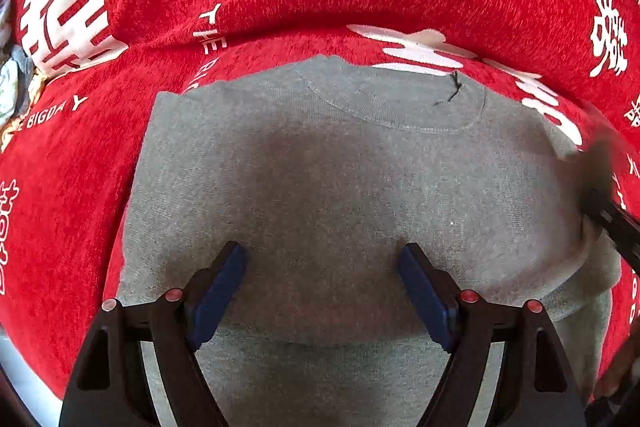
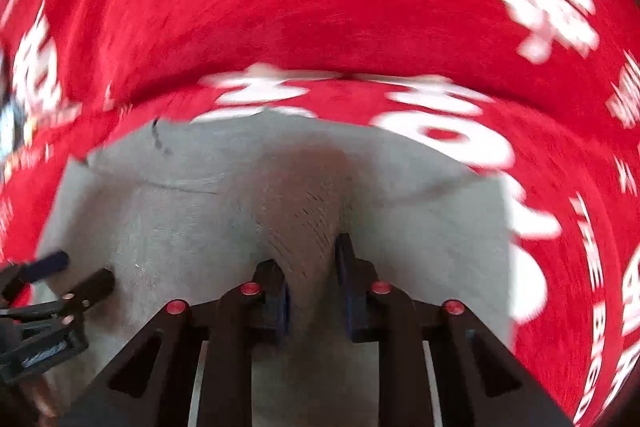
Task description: Fold small clothes
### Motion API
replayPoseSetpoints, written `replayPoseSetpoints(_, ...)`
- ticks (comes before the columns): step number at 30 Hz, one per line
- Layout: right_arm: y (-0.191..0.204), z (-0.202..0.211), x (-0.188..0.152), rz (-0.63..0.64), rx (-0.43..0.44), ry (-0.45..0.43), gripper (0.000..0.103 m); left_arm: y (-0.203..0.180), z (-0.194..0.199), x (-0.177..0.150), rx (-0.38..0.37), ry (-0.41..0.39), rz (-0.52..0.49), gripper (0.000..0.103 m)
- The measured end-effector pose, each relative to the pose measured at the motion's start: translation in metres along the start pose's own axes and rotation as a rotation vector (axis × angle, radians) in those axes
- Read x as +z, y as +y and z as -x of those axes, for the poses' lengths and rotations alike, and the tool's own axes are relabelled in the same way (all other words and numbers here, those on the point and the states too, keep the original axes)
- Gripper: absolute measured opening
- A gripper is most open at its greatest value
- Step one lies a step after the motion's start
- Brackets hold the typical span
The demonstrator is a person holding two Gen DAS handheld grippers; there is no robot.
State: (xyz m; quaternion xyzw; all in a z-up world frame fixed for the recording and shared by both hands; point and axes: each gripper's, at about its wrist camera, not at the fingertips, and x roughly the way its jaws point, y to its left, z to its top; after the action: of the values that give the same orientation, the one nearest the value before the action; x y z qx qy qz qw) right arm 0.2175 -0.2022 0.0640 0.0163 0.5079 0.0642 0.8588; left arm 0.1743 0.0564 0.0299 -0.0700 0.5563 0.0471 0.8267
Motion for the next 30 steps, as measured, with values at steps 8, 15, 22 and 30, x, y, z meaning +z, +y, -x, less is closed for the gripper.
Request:
replayPoseSetpoints(8,-0.077,0.036,-0.042,-0.212,0.130,-0.008,0.055,0.002,0.016,0.000,-0.068,0.005,0.033,0.081)
replayPoseSetpoints(15,-0.048,0.057,-0.015,-0.089,0.019,-0.108,0.075,0.009,0.012,0.014,-0.055,0.017,0.113,0.081)
replayPoseSetpoints(22,0.005,-0.007,-0.021,0.165,0.037,0.102,0.075,0.002,0.003,-0.002,0.010,0.034,-0.045,0.082)
replayPoseSetpoints(30,-0.026,0.042,-0.060,0.239,-0.053,0.047,0.076,0.048,0.024,-0.034,0.048,0.064,0.029,0.103)
